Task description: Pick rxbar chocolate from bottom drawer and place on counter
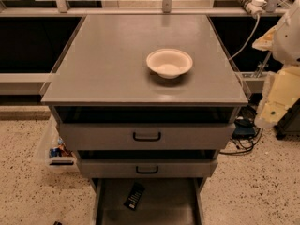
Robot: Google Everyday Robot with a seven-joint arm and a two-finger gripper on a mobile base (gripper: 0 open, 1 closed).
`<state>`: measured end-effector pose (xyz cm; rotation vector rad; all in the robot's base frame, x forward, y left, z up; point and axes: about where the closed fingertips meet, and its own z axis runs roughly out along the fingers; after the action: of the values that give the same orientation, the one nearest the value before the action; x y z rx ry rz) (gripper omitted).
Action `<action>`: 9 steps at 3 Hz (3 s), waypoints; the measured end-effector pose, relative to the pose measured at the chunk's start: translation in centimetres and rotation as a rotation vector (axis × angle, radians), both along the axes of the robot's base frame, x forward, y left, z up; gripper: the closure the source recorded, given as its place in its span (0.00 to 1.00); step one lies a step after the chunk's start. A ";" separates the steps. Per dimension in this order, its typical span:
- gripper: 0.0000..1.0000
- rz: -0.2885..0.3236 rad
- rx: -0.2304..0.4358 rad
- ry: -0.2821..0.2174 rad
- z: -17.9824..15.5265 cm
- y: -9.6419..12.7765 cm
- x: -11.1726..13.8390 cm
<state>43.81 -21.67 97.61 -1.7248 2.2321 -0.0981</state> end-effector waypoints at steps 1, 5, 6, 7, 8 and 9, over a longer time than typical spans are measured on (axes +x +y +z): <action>0.00 0.000 0.000 0.000 0.0 0.0 0.0; 0.00 -0.143 0.527 0.088 -15.8 10.6 -5.4; 0.00 -0.147 0.524 0.085 -16.1 10.5 -5.4; 0.00 -0.156 0.580 0.114 -19.2 10.2 -6.0; 0.00 -0.167 0.680 0.169 -26.1 9.7 -5.9; 0.00 -0.195 0.719 0.224 -32.6 9.4 -4.8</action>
Offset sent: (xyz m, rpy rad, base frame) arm -0.0280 0.0184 -0.0480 0.2436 -0.0331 -0.0521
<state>39.06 -12.24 65.03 -1.1649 2.1802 0.7890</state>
